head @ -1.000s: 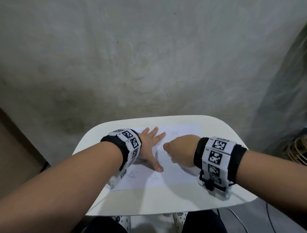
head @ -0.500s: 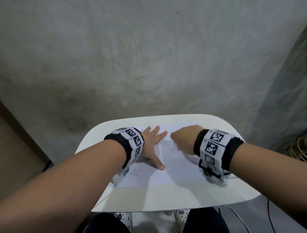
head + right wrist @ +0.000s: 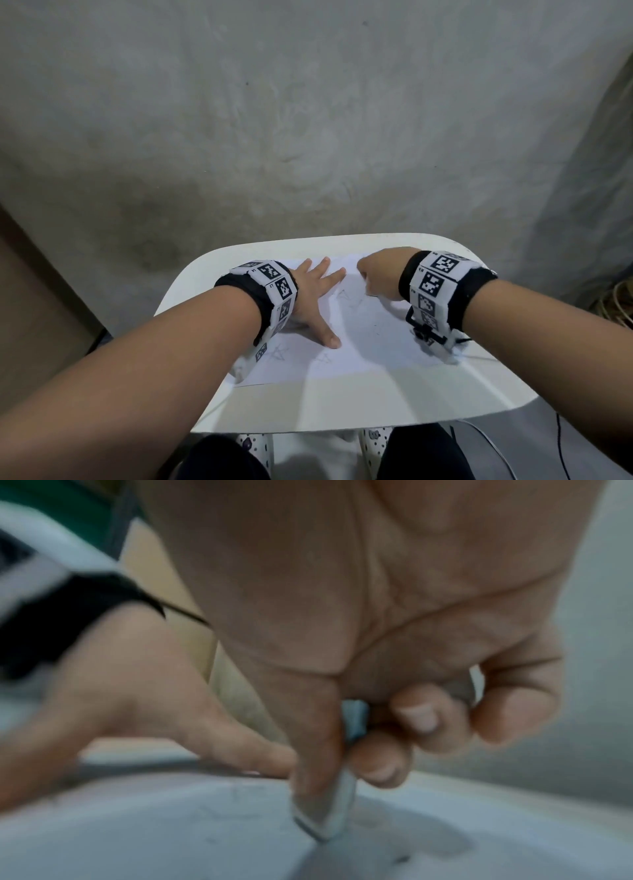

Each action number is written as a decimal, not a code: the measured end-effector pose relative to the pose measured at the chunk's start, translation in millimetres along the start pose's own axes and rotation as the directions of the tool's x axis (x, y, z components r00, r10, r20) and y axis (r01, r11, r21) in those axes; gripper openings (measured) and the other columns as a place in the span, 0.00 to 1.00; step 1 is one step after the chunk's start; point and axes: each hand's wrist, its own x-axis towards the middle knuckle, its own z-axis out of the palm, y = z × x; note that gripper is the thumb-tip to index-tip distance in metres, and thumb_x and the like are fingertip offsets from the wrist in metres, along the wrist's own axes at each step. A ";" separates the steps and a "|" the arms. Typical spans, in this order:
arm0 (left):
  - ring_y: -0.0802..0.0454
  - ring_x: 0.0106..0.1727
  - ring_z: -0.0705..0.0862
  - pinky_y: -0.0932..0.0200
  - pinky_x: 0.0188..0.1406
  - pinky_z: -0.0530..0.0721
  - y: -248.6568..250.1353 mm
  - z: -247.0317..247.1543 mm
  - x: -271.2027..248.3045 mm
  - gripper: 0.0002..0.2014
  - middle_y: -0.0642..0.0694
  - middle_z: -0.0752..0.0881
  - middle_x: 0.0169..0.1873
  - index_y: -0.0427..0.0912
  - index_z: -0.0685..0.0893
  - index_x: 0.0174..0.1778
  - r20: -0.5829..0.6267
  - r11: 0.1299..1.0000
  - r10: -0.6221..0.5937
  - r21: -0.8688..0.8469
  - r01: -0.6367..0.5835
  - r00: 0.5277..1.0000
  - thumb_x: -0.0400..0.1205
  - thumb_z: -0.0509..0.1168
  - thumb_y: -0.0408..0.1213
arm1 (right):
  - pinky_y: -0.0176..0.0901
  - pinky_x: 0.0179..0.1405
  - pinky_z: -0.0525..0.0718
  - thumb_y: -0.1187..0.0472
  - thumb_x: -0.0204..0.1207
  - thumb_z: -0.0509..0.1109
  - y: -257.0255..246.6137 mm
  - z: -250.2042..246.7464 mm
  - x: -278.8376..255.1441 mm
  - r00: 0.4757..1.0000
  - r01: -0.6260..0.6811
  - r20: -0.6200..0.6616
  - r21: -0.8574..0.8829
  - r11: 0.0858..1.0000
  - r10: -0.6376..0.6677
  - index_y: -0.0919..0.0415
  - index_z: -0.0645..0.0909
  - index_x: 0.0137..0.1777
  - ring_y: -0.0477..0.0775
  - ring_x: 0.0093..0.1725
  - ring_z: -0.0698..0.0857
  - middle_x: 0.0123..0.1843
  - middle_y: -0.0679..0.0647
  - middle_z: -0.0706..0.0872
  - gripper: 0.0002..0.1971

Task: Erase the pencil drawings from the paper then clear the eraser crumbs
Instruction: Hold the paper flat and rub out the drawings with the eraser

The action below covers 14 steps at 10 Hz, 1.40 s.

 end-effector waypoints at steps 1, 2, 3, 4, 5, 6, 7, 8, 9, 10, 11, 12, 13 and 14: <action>0.45 0.85 0.30 0.31 0.80 0.44 2.1 -1.1 -1.4 0.66 0.54 0.26 0.83 0.62 0.26 0.81 -0.006 1.000 0.003 0.009 -0.003 1.000 0.65 0.73 0.72 | 0.40 0.40 0.77 0.60 0.82 0.65 -18.8 5.7 -3.2 0.994 0.099 0.052 -0.058 0.993 -0.096 0.62 0.74 0.69 0.55 0.53 0.83 0.62 0.54 0.85 0.17; 0.45 0.85 0.30 0.30 0.80 0.43 2.0 -1.0 -0.8 0.66 0.54 0.26 0.83 0.62 0.25 0.81 -0.006 1.000 0.003 0.017 -0.003 1.000 0.65 0.72 0.73 | 0.38 0.36 0.73 0.60 0.83 0.62 -13.2 2.9 -1.1 0.993 0.098 0.065 0.024 0.995 -0.099 0.63 0.77 0.67 0.55 0.50 0.81 0.63 0.57 0.85 0.15; 0.46 0.85 0.30 0.30 0.80 0.43 0.6 0.4 0.2 0.66 0.54 0.25 0.82 0.63 0.25 0.80 -0.005 1.000 -0.001 0.020 0.001 1.000 0.64 0.71 0.74 | 0.43 0.44 0.78 0.60 0.82 0.63 -6.9 -3.2 -1.8 0.999 0.018 0.033 -0.026 1.000 -0.017 0.61 0.76 0.68 0.55 0.54 0.83 0.65 0.54 0.84 0.16; 0.44 0.85 0.30 0.30 0.80 0.43 3.7 -1.5 -2.0 0.66 0.53 0.27 0.83 0.62 0.27 0.82 -0.016 1.000 0.002 0.012 -0.002 1.000 0.66 0.73 0.71 | 0.44 0.50 0.76 0.59 0.83 0.63 -26.8 3.7 -7.5 0.984 0.154 0.095 -0.040 0.987 -0.150 0.61 0.74 0.71 0.55 0.53 0.81 0.66 0.55 0.83 0.18; 0.45 0.85 0.30 0.29 0.80 0.43 3.2 -1.0 -2.4 0.66 0.53 0.26 0.83 0.62 0.26 0.81 -0.013 1.000 0.003 0.025 -0.003 1.000 0.65 0.71 0.73 | 0.42 0.48 0.74 0.59 0.84 0.61 -14.5 -2.6 -3.4 0.995 0.077 0.053 0.034 0.996 -0.079 0.64 0.77 0.68 0.55 0.52 0.81 0.64 0.56 0.84 0.16; 0.45 0.85 0.30 0.28 0.79 0.44 3.2 -0.7 -2.3 0.66 0.53 0.26 0.83 0.62 0.26 0.81 -0.011 0.999 -0.004 0.034 0.004 1.000 0.65 0.71 0.73 | 0.47 0.53 0.77 0.61 0.83 0.62 -13.7 -1.7 -6.0 0.998 0.051 0.027 0.070 0.996 -0.053 0.63 0.74 0.71 0.58 0.61 0.82 0.68 0.57 0.82 0.17; 0.44 0.85 0.31 0.28 0.81 0.45 5.5 -3.7 -4.0 0.65 0.53 0.27 0.83 0.61 0.27 0.82 -0.009 0.999 -0.007 0.037 0.007 1.000 0.67 0.72 0.71 | 0.45 0.50 0.75 0.59 0.83 0.62 -23.9 2.6 -7.4 0.991 0.125 0.045 0.074 0.989 -0.129 0.64 0.73 0.72 0.60 0.63 0.83 0.65 0.58 0.83 0.19; 0.45 0.85 0.31 0.27 0.81 0.45 5.5 -3.1 -5.5 0.65 0.53 0.26 0.83 0.61 0.26 0.81 -0.002 0.998 -0.010 0.058 0.010 1.000 0.66 0.70 0.73 | 0.46 0.52 0.77 0.58 0.83 0.62 -17.9 -2.6 -0.8 0.998 0.025 0.059 0.021 0.999 -0.026 0.63 0.76 0.70 0.57 0.59 0.83 0.65 0.55 0.83 0.17; 0.43 0.85 0.32 0.28 0.81 0.48 6.7 -1.2 -3.9 0.64 0.51 0.28 0.84 0.61 0.30 0.83 -0.033 0.999 -0.011 0.050 0.013 0.999 0.66 0.72 0.72 | 0.50 0.51 0.79 0.58 0.82 0.63 -27.9 1.1 -0.7 0.996 0.090 0.018 0.099 0.991 -0.092 0.60 0.75 0.71 0.59 0.56 0.83 0.63 0.58 0.83 0.18; 0.42 0.86 0.32 0.28 0.81 0.48 5.1 -1.2 -1.9 0.65 0.51 0.28 0.84 0.60 0.29 0.83 -0.026 0.998 -0.007 0.059 0.009 1.000 0.65 0.70 0.74 | 0.44 0.47 0.74 0.59 0.84 0.61 -25.9 -0.7 3.2 0.995 0.068 0.072 0.002 0.998 -0.068 0.64 0.77 0.69 0.55 0.52 0.81 0.62 0.55 0.85 0.17; 0.42 0.85 0.32 0.29 0.81 0.47 5.2 -1.2 -2.4 0.65 0.51 0.28 0.84 0.60 0.30 0.83 -0.025 0.998 -0.009 0.061 0.011 1.000 0.65 0.70 0.74 | 0.47 0.55 0.78 0.58 0.84 0.62 -25.4 -2.6 4.1 0.997 0.046 0.060 0.002 0.999 -0.046 0.60 0.75 0.73 0.57 0.61 0.83 0.69 0.57 0.82 0.19; 0.42 0.85 0.32 0.30 0.82 0.48 9.1 -3.1 -6.0 0.63 0.50 0.28 0.84 0.60 0.32 0.84 -0.036 0.998 -0.008 0.054 0.010 0.999 0.68 0.72 0.71 | 0.45 0.45 0.76 0.60 0.82 0.63 -30.8 0.5 0.2 0.992 0.121 0.022 0.082 0.989 -0.123 0.60 0.74 0.73 0.59 0.58 0.83 0.64 0.58 0.83 0.19; 0.42 0.85 0.32 0.29 0.81 0.47 9.1 -3.2 -8.2 0.63 0.50 0.28 0.84 0.59 0.29 0.83 -0.029 0.998 -0.002 0.057 0.004 1.000 0.68 0.70 0.72 | 0.43 0.42 0.75 0.59 0.83 0.61 -25.6 -3.3 4.6 0.997 0.034 0.069 0.000 0.999 -0.034 0.60 0.76 0.71 0.55 0.49 0.81 0.53 0.54 0.83 0.18; 0.42 0.86 0.33 0.32 0.82 0.47 9.6 -1.6 -7.6 0.63 0.50 0.29 0.84 0.60 0.31 0.84 -0.055 0.999 -0.003 0.046 0.006 0.998 0.67 0.72 0.71 | 0.46 0.38 0.75 0.59 0.82 0.63 -36.4 0.4 -3.9 0.992 0.125 0.015 0.091 0.988 -0.127 0.61 0.75 0.72 0.63 0.62 0.82 0.64 0.60 0.83 0.19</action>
